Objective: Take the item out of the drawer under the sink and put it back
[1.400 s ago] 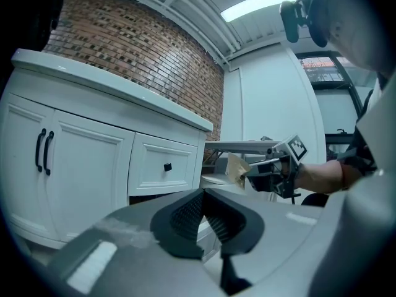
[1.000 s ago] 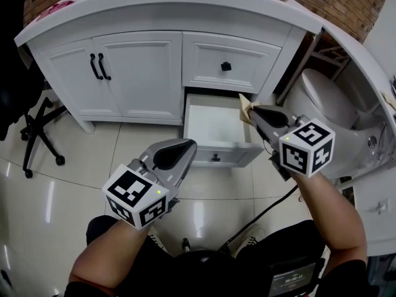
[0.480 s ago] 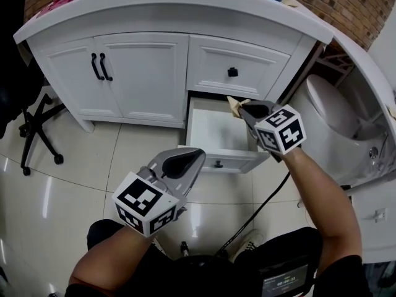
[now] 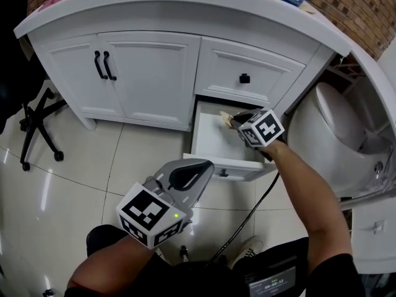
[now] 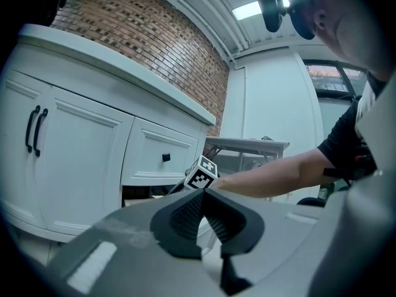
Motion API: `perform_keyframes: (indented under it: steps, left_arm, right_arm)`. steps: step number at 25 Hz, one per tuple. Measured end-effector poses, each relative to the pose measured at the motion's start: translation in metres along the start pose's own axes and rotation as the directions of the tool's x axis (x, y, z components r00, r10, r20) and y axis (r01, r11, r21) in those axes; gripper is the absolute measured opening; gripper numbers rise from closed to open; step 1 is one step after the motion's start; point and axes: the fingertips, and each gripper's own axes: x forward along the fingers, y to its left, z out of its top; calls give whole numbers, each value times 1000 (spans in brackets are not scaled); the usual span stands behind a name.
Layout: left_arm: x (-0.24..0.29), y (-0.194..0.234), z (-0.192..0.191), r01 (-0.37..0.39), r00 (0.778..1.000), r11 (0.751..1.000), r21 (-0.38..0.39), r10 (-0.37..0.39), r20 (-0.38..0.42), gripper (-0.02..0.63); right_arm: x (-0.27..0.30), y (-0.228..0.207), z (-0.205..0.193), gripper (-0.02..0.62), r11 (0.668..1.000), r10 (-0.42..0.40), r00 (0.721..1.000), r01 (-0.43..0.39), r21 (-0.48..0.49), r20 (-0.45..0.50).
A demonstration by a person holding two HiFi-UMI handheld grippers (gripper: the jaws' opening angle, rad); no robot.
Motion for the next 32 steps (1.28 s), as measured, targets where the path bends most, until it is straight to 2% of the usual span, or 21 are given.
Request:
perform_keyframes:
  steps: [8, 11, 14, 19, 22, 25, 29, 32]
  left_arm:
    - [6, 8, -6, -10, 1000, 1000, -14, 9, -18, 3]
    - [7, 9, -7, -10, 1000, 1000, -14, 10, -25, 3]
    - [8, 8, -8, -6, 1000, 1000, -15, 6, -28, 3]
    - [6, 10, -7, -14, 1000, 1000, -15, 13, -27, 3]
    - [5, 8, -7, -12, 1000, 1000, -9, 11, -28, 3]
    - [3, 12, -6, -25, 999, 1000, -6, 25, -26, 4]
    - [-2, 18, -2, -48, 999, 999, -14, 48, -13, 3]
    - [-6, 18, 4, -52, 999, 999, 1, 52, 6, 3]
  right_arm:
    - [40, 4, -32, 12, 999, 34, 991, -38, -26, -127]
    - [47, 6, -36, 14, 998, 48, 990, -52, -24, -131]
    - [48, 8, -42, 55, 998, 53, 988, -59, -37, -143]
    - [41, 10, -34, 80, 997, 49, 991, -56, -52, -126]
    - [22, 6, -14, 78, 998, 16, 999, -19, -67, -47]
    - [-12, 2, 15, 57, 1000, -22, 996, 23, -19, 87]
    - [-63, 7, 39, 8, 998, -42, 971, 28, 60, 235]
    - [-92, 22, 47, 8, 994, -27, 949, -9, 113, 315]
